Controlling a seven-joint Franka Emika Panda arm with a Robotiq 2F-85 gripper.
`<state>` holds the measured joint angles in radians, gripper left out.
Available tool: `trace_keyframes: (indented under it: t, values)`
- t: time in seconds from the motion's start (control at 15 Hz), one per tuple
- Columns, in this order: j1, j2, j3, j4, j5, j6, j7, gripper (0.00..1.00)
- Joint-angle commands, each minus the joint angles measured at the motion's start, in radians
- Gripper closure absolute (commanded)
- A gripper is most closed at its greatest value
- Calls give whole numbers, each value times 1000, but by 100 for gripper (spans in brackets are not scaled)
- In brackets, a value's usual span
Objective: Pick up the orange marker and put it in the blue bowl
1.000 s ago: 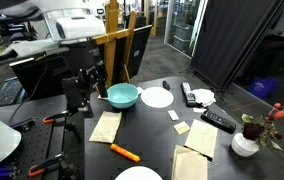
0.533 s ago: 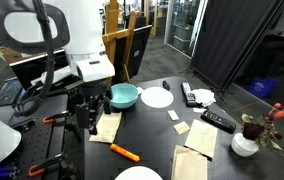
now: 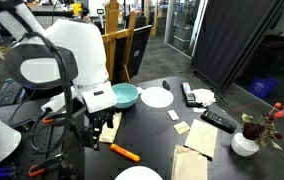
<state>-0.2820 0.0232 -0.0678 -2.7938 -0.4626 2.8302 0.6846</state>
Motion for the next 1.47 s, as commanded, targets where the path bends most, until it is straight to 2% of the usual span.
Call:
trace_keyframes:
  t: [0.0, 0.07, 0.33, 0.73, 1.07, 1.4]
  values:
    - [56, 65, -93, 1, -86, 121, 98, 0]
    - [19, 81, -69, 1, -127, 151, 137, 0]
    - [48, 113, -126, 4, -265, 201, 275, 0]
    - [85, 175, -171, 43, -422, 212, 458, 0]
    - [112, 245, -192, 89, -482, 218, 566, 0]
    - [132, 315, -198, 143, -480, 219, 627, 0]
